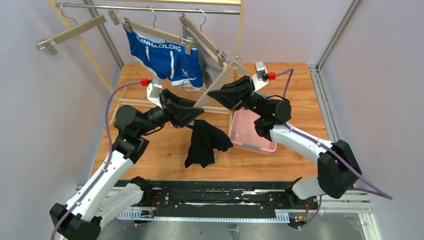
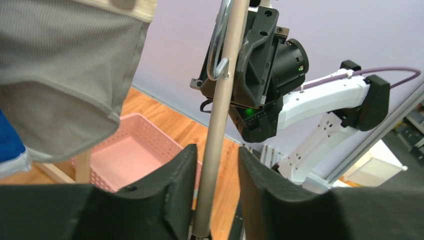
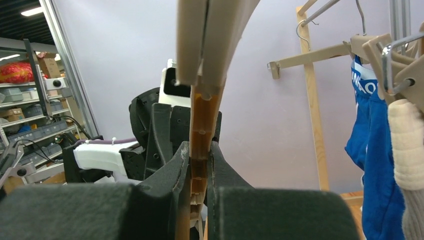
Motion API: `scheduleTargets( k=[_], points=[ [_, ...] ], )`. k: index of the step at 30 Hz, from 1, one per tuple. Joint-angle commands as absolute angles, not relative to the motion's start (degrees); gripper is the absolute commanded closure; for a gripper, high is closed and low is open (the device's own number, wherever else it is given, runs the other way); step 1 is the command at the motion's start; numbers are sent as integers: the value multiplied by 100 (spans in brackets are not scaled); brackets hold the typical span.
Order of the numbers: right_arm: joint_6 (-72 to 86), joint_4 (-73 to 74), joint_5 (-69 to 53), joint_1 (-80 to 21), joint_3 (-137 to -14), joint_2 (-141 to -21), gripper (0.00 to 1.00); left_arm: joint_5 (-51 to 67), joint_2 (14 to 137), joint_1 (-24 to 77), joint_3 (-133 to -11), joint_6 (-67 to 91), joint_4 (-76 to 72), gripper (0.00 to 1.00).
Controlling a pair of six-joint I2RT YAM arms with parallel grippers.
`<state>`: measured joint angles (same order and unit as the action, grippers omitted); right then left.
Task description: Remove the underwear clipped to the hanger
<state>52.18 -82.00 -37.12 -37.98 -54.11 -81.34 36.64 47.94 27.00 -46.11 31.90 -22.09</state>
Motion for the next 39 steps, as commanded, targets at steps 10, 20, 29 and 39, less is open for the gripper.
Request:
scheduleTargets(
  k=[10, 20, 29, 39],
  points=[
    [4919, -8225, -3692, -3910, -5408, -7727, 99, 2795, 3888, 2733, -4740, 1728, -178, 44],
    [5025, -8286, -3735, -3955, -5365, -7663, 99, 3034, 3860, 2733, -4553, 1760, -327, 65],
    [4939, -8148, -3733, -3950, -5335, -7615, 99, 3277, 3925, 2736, -4627, 1774, -287, 69],
    [4975, -8103, -3788, -3967, -5353, -7637, 99, 3255, 3974, 2734, -4764, 2086, -1150, 41]
  ],
)
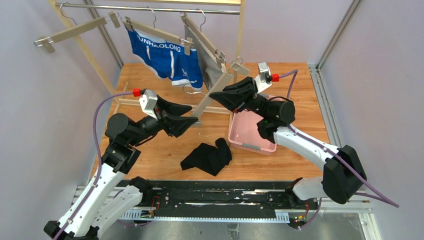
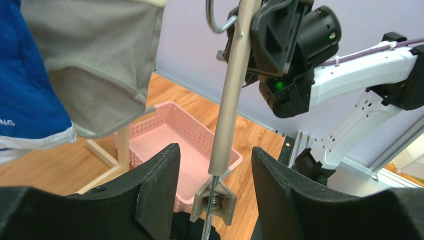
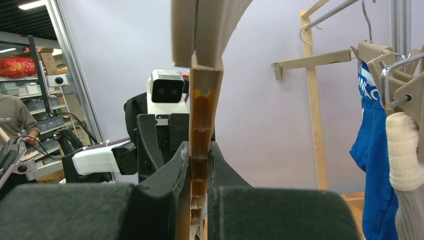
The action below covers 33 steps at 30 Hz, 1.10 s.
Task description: Remove the underwear clipped to the hanger
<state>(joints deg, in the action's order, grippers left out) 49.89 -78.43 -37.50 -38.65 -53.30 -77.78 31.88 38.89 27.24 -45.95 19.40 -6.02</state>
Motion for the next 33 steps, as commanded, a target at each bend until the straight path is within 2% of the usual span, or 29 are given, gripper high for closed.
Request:
scheduleTargets(
  k=[1, 12, 14, 17, 18, 21, 22, 26, 27, 33],
  points=[
    [4970, -8091, -3788, -3974, -5365, -7628, 99, 3297, 4032, 2733, -4798, 2090, -1156, 41],
    [4913, -7984, -3762, -4009, -5478, -7648, 99, 3709, 4531, 2733, -4933, 2367, -1292, 49],
    [4921, -7989, -3763, -4023, -5507, -7662, 99, 3771, 4551, 2733, -4931, 2357, -1292, 57],
    [4922, -7985, -3762, -4029, -5533, -7682, 99, 3854, 4607, 2733, -4922, 2376, -1300, 96],
    [4926, -7976, -3762, -4032, -5532, -7688, 99, 3884, 4620, 2733, -4935, 2381, -1294, 99],
    [4909, -7925, -3749, -4032, -5471, -7674, 99, 3868, 4585, 2738, -4948, 2404, -1301, 100],
    [4894, -7894, -3745, -4030, -5433, -7661, 93, 3844, 4546, 2734, -4964, 2392, -1301, 100],
    [4781, -7845, -3616, -4027, -5210, -7591, 40, 3744, 4397, 2738, -5246, 2216, -880, 100],
    [4727, -7808, -3586, -4024, -5153, -7567, 36, 3688, 4365, 2734, -5346, 2130, -670, 100],
    [4154, -6790, -3602, -4025, -4836, -7297, 33, 2725, 4051, 2734, -5948, 1467, 1153, 100]
  ],
)
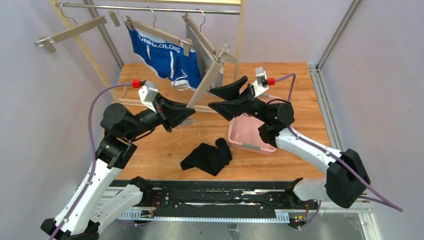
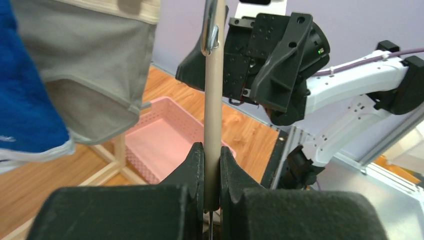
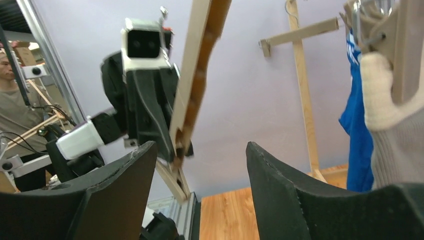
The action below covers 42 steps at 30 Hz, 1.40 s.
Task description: Remove the underwear clipped to the hanger
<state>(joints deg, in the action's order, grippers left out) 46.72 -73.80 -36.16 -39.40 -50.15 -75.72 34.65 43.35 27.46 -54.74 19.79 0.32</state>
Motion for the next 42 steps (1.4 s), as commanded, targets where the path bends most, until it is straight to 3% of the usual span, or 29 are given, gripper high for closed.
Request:
scheduleTargets(
  k=[1, 5, 8, 13, 22, 37, 42],
  points=[
    [3971, -6419, -3622, -4032, -4799, -7223, 33, 2571, 3981, 2733, -6069, 1352, 1479, 100],
    [2309, -3611, -3311, -4240, -4935, -6809, 32, 1961, 3503, 2740, -6430, 976, 2542, 100],
    [643, -1306, -2141, -4894, -5296, -6686, 31, 1348, 3017, 2737, -6662, 853, 3149, 100],
    [-214, 423, -587, -5602, -5391, -6948, 28, 125, 2604, 2733, -7458, 808, 4428, 100],
    [64, 899, 3, -5607, -4786, -7324, 25, -3132, 3234, 2736, -8820, 765, 6473, 100],
    [357, 602, -1053, -5806, -4571, -8264, 24, -3949, 4776, 2729, -8484, 310, 5991, 100],
    [297, 568, -1243, -5903, -4599, -8582, 23, -3689, 5038, 2325, -8450, 180, 5824, 100]
  ],
)
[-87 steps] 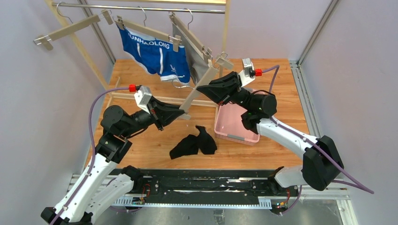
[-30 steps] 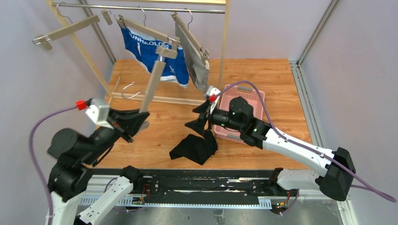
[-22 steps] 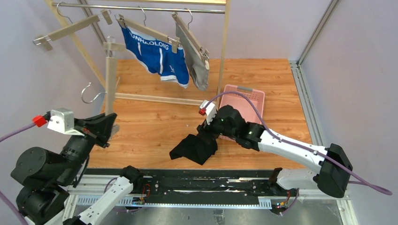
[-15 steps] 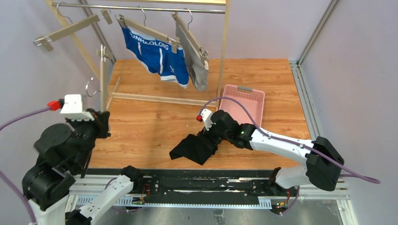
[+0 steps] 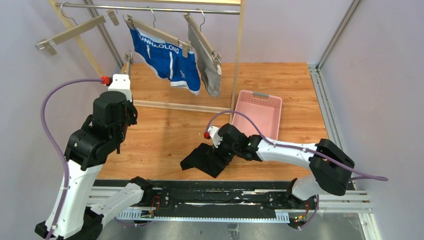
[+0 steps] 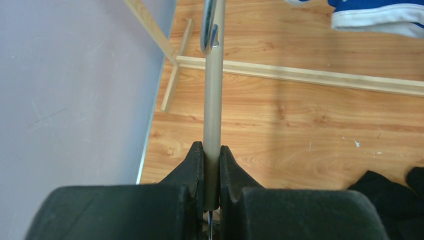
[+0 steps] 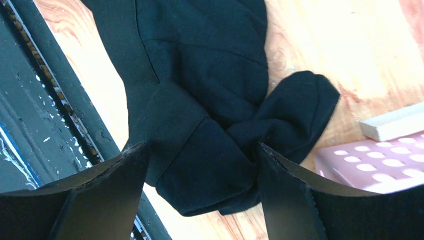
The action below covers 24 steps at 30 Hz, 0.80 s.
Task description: Remove the underwear clipped to the hanger
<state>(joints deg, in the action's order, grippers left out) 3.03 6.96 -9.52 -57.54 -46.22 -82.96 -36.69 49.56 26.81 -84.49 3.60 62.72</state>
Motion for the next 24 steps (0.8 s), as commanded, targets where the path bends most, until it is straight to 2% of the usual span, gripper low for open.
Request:
scheduleTargets(
  k=[1, 6, 15, 17, 18, 19, 21, 23, 24],
  points=[
    [299, 553, -1278, -5918, -4608, -8691, 23, -3449, 5056, 1961, -8438, 138, 5751, 100],
    [354, 545, -1437, -5997, -4693, -9189, 23, -2065, 5395, 606, -8315, -33, 5557, 100],
    [460, 1067, -939, -6103, -5224, -10128, 23, -1553, 6110, -220, -9006, -275, 5547, 100],
    [528, 1244, -671, -6104, -5311, -10195, 26, -1314, 6278, -528, -9188, -250, 5572, 100],
    [535, 1327, -655, -6100, -5364, -10222, 31, -1053, 6361, -724, -9234, -205, 5577, 100],
    [537, 1403, -692, -6100, -5409, -10252, 40, -758, 6440, -901, -9273, -156, 5562, 100],
    [565, 1561, -728, -6100, -5514, -10302, 71, -229, 6557, -1214, -9282, -92, 5511, 100],
    [604, 1715, -711, -6108, -5600, -10314, 96, -80, 6640, -1410, -9271, -80, 5458, 100],
    [633, 1766, -684, -6108, -5610, -10280, 99, -55, 6673, -1455, -9272, -77, 5436, 100]
  ],
)
